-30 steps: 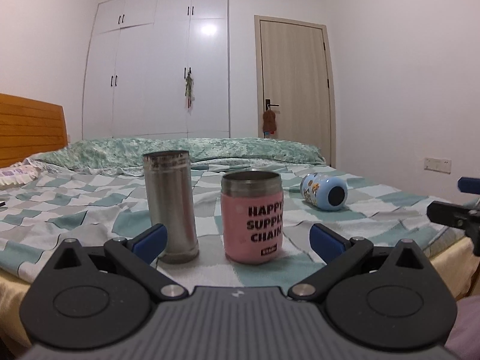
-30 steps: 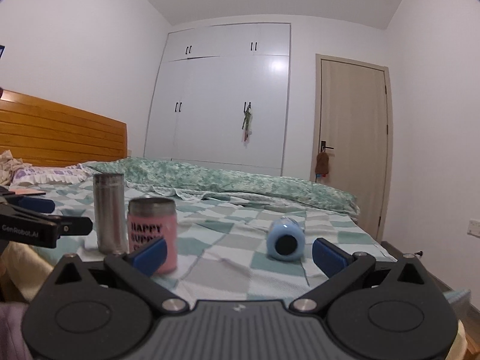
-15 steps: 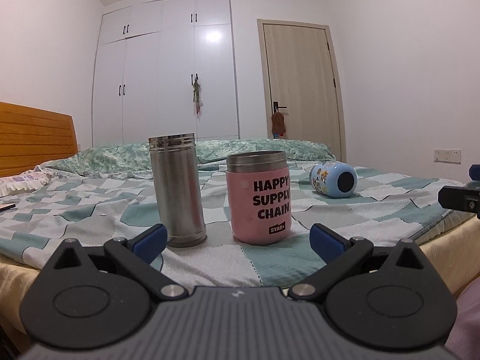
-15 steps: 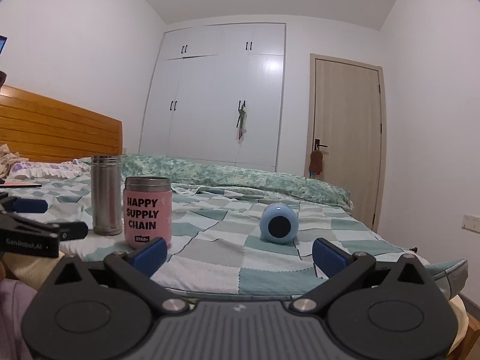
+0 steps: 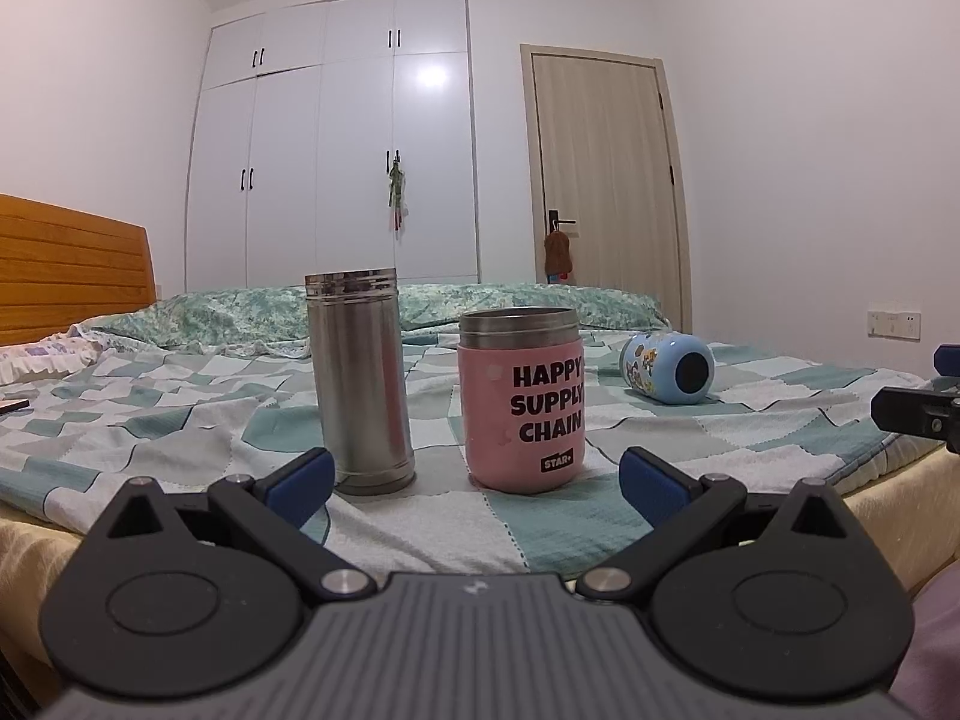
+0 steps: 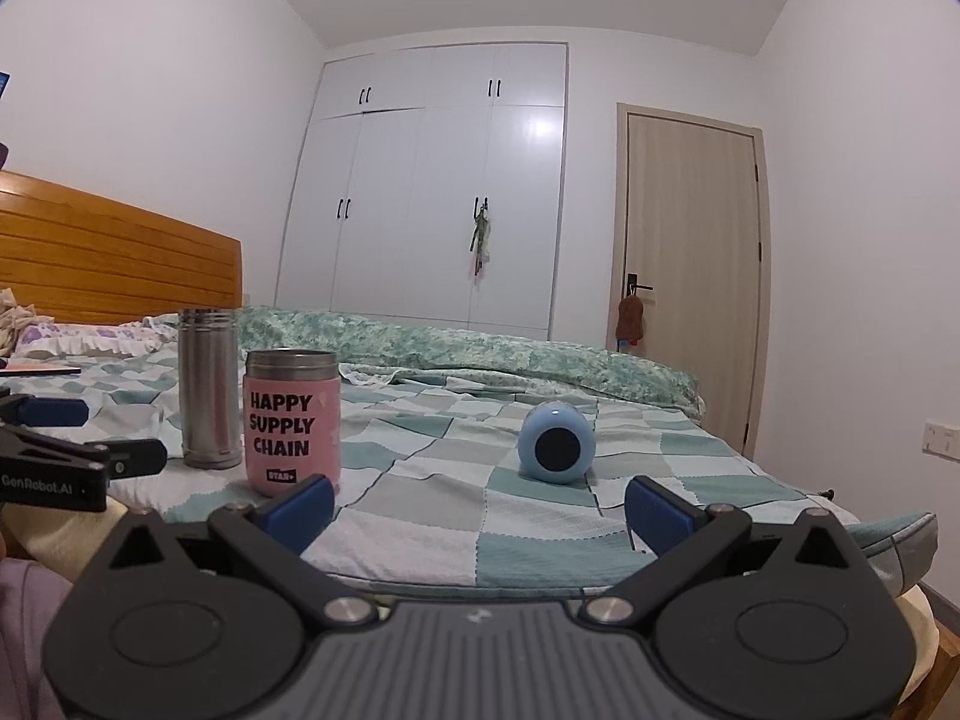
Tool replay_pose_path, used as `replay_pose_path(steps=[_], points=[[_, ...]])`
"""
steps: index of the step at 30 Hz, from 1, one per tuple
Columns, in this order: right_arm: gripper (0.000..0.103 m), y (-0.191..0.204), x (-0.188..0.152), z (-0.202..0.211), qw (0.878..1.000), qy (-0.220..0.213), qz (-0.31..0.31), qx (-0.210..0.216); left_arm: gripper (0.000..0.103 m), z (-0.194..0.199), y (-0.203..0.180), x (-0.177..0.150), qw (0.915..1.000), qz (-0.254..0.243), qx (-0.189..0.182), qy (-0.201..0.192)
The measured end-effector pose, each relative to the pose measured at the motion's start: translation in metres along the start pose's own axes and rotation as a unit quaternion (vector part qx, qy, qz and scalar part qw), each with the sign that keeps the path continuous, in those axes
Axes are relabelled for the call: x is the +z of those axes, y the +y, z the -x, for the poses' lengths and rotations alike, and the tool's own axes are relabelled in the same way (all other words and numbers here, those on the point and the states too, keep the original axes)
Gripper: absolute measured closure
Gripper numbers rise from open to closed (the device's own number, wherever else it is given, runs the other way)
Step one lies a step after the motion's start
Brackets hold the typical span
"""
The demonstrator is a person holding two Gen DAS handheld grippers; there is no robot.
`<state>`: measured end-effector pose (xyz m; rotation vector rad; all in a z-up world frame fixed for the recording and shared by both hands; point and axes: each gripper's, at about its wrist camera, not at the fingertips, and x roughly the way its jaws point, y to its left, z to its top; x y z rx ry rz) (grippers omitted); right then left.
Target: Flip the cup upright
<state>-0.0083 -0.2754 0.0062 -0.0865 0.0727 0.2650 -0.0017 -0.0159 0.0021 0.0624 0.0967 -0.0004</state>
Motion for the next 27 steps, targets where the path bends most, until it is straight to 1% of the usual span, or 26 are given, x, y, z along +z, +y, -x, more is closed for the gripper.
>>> replay_pose_path(steps=[27], points=[[0.000,-0.0003,0.0005,0.0001,1.000,0.001,0.001,0.000,0.000,0.0009,-0.0006,0.0006,1.0000,0.001,-0.003,-0.003]])
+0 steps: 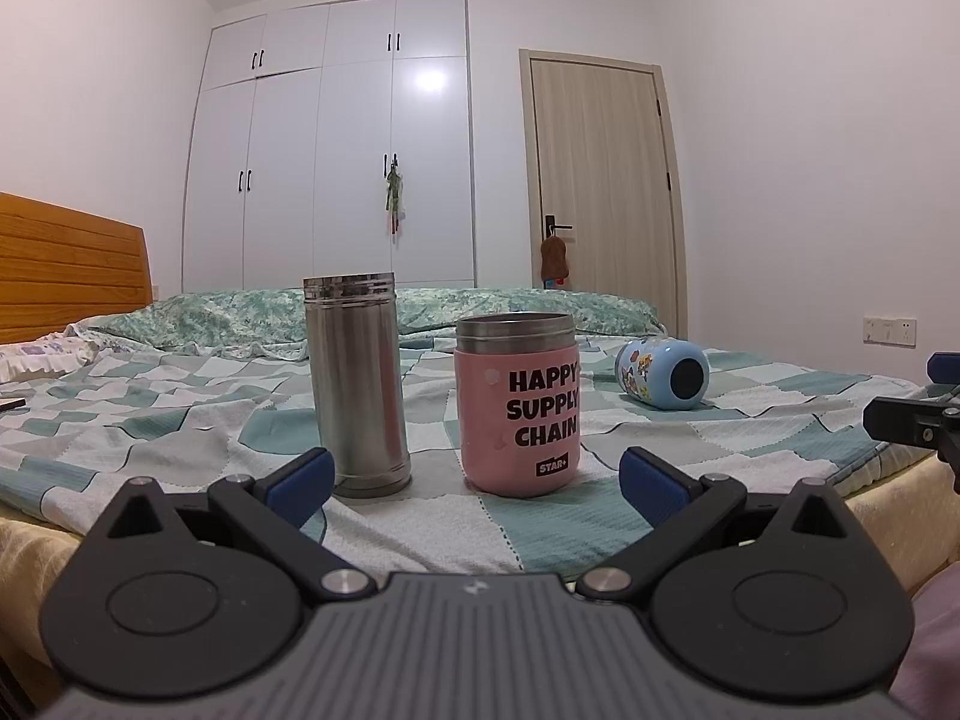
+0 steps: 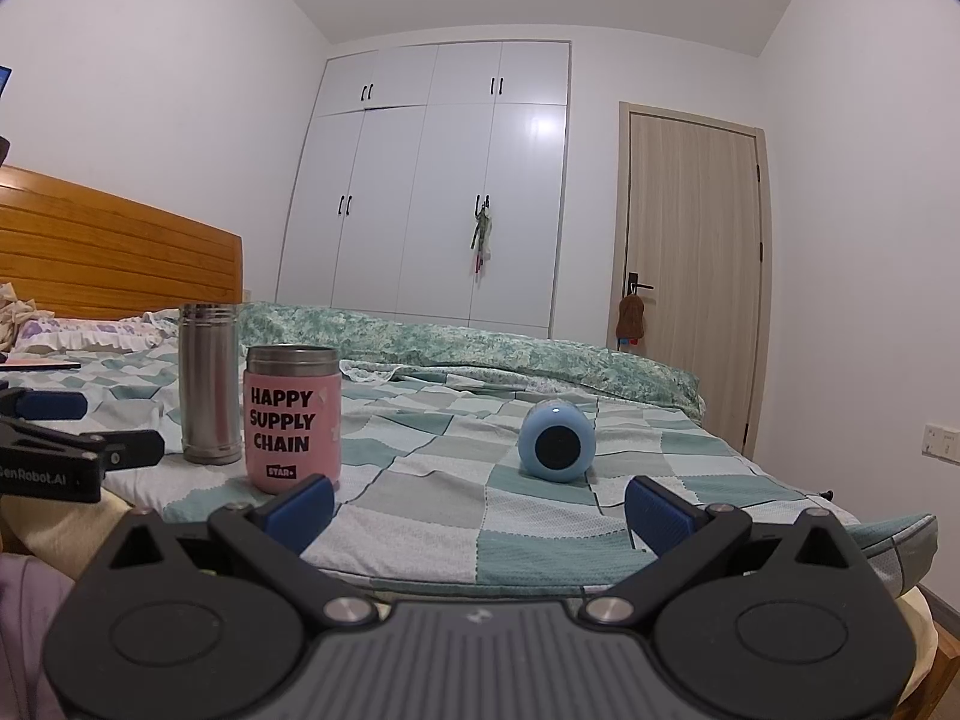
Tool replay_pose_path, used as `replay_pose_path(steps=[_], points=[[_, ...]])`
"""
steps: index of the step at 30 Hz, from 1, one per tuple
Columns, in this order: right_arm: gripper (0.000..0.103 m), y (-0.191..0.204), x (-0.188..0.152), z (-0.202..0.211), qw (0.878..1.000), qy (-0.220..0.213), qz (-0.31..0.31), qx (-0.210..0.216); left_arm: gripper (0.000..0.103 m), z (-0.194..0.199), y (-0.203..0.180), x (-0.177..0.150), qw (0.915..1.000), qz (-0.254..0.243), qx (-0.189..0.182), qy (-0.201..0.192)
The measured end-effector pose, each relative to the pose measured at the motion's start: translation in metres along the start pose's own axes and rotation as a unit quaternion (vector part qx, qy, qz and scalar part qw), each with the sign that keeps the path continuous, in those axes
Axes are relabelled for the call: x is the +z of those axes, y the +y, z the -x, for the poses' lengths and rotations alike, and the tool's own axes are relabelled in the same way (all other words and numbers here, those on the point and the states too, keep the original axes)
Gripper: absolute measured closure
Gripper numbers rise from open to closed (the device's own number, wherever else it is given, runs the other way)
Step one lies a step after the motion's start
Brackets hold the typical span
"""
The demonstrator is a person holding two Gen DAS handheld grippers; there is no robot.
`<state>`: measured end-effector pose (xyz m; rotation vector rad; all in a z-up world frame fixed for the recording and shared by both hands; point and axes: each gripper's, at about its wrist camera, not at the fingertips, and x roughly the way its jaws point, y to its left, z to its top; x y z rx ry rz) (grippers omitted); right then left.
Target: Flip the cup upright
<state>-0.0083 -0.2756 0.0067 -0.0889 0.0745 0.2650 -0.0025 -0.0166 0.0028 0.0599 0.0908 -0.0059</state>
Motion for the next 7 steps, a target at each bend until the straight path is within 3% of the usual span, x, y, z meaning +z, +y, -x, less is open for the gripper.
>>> replay_pose_path(steps=[7], points=[[0.000,-0.0001,0.0001,0.0001,1.000,0.000,0.000,0.000,0.000,0.0008,-0.0009,0.0008,1.0000,0.000,-0.004,-0.002]])
